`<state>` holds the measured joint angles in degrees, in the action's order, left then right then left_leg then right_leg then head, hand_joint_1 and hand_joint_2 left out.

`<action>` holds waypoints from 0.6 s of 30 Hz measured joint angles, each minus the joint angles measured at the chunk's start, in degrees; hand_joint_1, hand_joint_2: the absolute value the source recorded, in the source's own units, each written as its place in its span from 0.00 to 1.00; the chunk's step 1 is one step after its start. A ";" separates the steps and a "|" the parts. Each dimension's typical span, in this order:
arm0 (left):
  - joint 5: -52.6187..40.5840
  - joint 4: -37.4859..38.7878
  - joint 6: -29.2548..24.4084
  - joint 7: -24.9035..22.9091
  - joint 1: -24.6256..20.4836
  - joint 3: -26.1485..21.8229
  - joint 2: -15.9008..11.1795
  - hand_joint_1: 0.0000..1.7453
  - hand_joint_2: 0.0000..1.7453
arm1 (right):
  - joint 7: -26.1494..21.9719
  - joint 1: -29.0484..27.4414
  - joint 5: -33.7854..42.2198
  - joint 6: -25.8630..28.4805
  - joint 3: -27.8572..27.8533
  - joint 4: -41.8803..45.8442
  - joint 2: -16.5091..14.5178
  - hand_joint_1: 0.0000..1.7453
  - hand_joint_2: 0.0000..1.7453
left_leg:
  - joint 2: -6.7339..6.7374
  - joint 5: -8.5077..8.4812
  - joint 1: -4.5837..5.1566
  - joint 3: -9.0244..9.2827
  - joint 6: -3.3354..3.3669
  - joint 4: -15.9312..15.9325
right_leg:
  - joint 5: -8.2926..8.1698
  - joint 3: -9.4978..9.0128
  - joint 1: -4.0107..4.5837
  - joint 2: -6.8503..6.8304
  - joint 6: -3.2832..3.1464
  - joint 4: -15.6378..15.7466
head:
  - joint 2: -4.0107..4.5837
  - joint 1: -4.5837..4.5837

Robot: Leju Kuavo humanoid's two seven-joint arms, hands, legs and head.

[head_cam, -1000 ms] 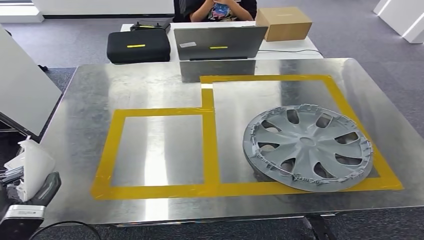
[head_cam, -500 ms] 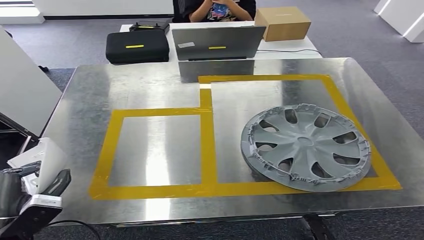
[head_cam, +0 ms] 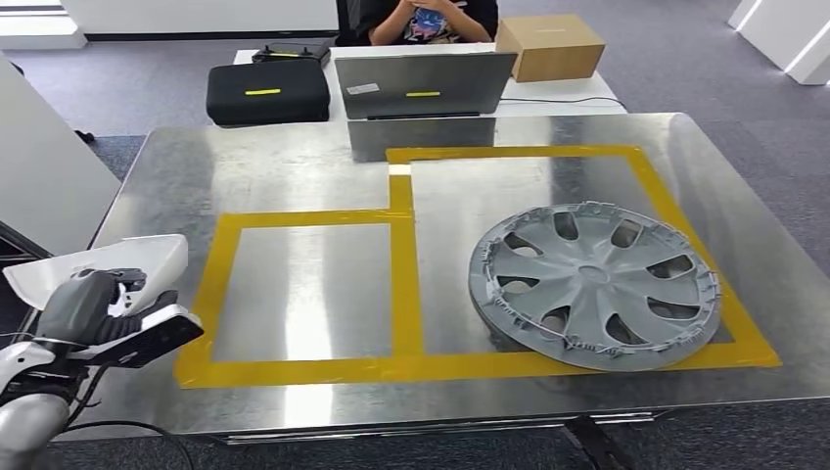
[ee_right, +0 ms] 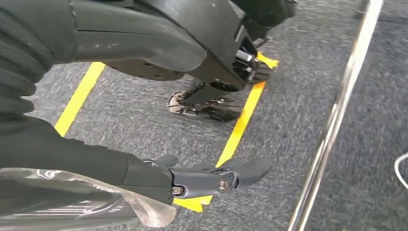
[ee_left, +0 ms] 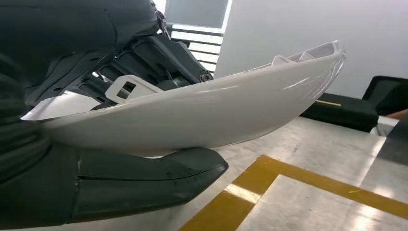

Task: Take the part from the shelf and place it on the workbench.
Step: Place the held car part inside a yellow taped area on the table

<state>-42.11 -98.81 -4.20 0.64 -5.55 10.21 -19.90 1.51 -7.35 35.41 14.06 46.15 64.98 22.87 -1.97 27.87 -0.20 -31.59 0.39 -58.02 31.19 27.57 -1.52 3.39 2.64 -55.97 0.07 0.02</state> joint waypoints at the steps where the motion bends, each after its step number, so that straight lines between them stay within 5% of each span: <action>1: -1.23 1.70 0.96 -0.16 -1.94 1.26 -0.13 1.00 1.00 | 0.41 0.27 -0.93 -0.76 -0.37 -0.65 -0.47 0.00 1.00 | 0.03 -0.05 -0.01 -0.02 -0.02 0.00 | -0.06 -0.01 0.00 0.05 0.01 -0.02 | 0.00 -0.01; 8: -5.30 9.26 3.26 0.35 -10.35 9.56 -0.30 1.00 1.00 | 1.71 1.84 -5.19 -4.27 -2.86 -4.57 -3.22 0.00 1.00 | 0.11 -0.15 0.00 -0.04 0.03 -0.02 | -0.16 0.04 0.00 0.10 0.05 -0.03 | 0.00 -0.01; 18: -7.08 11.98 4.99 2.35 -14.04 16.91 -0.43 1.00 1.00 | 2.22 2.60 -8.95 -7.55 -5.97 -7.22 -5.63 0.00 1.00 | 0.11 -0.13 0.00 -0.10 0.03 0.01 | -0.14 0.11 0.00 0.05 0.05 -0.04 | 0.00 -0.01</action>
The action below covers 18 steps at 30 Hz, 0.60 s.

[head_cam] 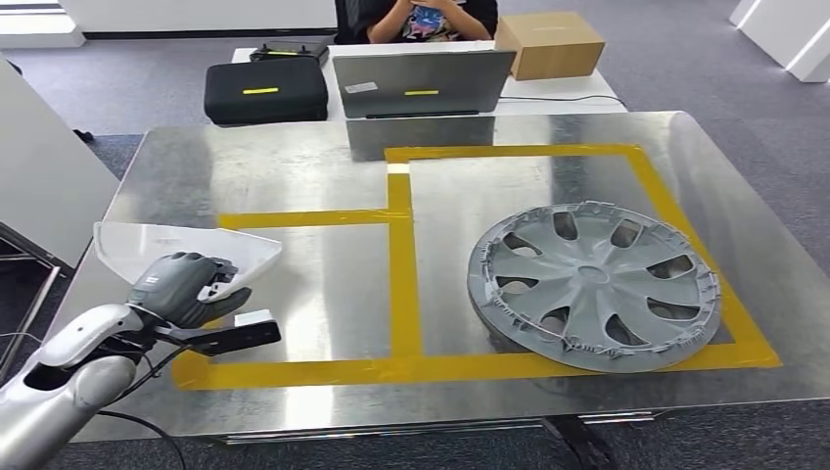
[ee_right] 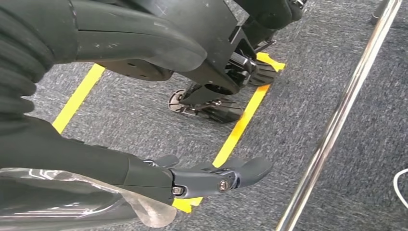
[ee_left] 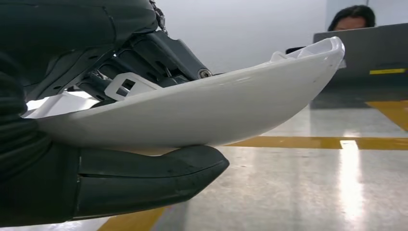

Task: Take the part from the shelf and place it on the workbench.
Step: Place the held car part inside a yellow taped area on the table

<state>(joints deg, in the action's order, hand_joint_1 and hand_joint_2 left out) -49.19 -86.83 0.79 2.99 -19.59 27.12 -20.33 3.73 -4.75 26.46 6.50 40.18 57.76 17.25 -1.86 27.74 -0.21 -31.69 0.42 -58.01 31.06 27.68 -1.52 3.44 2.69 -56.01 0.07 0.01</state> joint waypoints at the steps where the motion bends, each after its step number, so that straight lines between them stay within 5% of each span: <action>1: 0.01 0.07 0.15 0.29 -0.18 0.66 -0.07 1.00 1.00 | 0.09 0.10 -0.35 -0.31 -0.32 -0.21 -0.20 0.00 1.00 | 0.00 0.00 0.00 0.00 0.00 0.00 | 0.00 0.00 0.00 -0.01 0.00 0.00 | 0.00 0.00; 9: 1.21 0.12 0.79 2.27 -0.87 3.80 -1.20 1.00 1.00 | 0.43 0.64 -2.06 -1.85 -2.25 -1.65 -1.42 0.00 1.00 | 0.00 0.00 0.00 -0.02 0.00 0.02 | 0.01 0.04 0.00 -0.01 -0.01 -0.03 | 0.00 0.01; 13: 1.27 0.12 0.79 2.36 -0.95 4.19 -1.60 0.00 1.00 | 0.36 0.76 -2.17 -1.96 -2.57 -2.04 -1.68 0.00 0.00 | 0.00 0.00 0.00 -0.02 0.00 0.02 | 0.01 0.04 0.00 -0.01 -0.01 -0.04 | 0.00 0.01; 17: 1.56 0.12 0.74 2.52 -1.05 4.76 -1.89 0.00 1.00 | 0.43 0.76 -2.41 -2.15 -3.05 -2.18 -1.89 0.00 0.00 | 0.00 0.00 0.00 -0.03 0.00 0.02 | 0.01 0.03 0.00 -0.01 -0.01 -0.04 | 0.00 0.01; 18: 1.64 0.12 0.58 2.56 -1.05 4.84 -1.95 0.00 0.75 | 0.47 0.76 -2.55 -2.23 -3.23 -2.22 -1.96 0.00 0.00 | 0.00 0.00 0.00 -0.03 0.00 0.02 | 0.01 0.03 0.00 -0.01 -0.01 -0.04 | 0.00 0.01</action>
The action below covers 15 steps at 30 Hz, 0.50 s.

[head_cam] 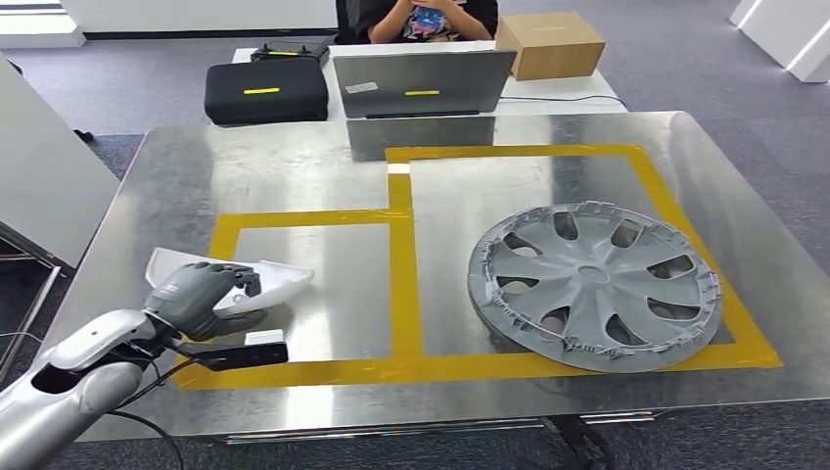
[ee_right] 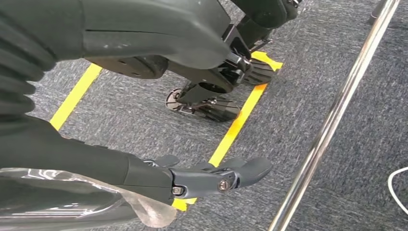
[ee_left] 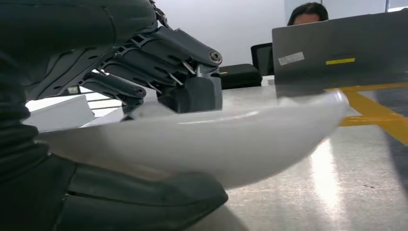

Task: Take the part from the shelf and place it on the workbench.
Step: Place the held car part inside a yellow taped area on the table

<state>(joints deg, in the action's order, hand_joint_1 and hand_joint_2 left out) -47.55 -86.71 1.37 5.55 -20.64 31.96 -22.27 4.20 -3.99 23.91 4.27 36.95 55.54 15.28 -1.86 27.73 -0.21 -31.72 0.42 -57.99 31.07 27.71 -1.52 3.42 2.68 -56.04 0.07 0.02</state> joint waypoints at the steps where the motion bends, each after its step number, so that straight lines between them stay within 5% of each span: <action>1: 0.06 -0.02 -0.26 0.05 0.02 0.03 -0.04 0.00 0.50 | 0.04 -0.01 -0.19 -0.09 -0.21 -0.05 -0.07 0.00 0.00 | 0.00 0.00 0.00 0.00 0.00 0.00 | 0.00 0.00 0.00 0.00 0.00 0.00 | 0.00 0.01; 3: 0.35 -0.16 -1.30 0.29 0.25 -0.07 -0.05 0.00 0.00 | 0.09 -0.03 -0.66 -0.25 -0.63 -0.18 -0.20 0.00 0.00 | 0.00 0.00 0.00 0.00 0.00 0.00 | 0.00 -0.01 0.00 0.00 0.00 0.00 | 0.00 0.01; 15: 24.04 -15.31 -9.39 7.80 14.78 -8.39 3.52 0.00 0.00 | -1.46 -2.39 1.59 2.98 -3.19 0.50 -0.44 0.00 0.00 | 0.00 0.16 0.16 0.00 0.10 -0.07 | 0.10 -0.03 -0.10 -0.01 0.01 0.11 | 0.00 -0.01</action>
<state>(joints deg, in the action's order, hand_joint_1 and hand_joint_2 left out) -23.51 -102.02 -8.02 13.36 -5.85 23.57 -18.75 2.74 -6.39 25.50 7.25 33.76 56.04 14.84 -1.86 27.90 -0.05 -31.71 0.52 -58.06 31.17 27.68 -1.62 3.42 2.69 -55.94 0.07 0.01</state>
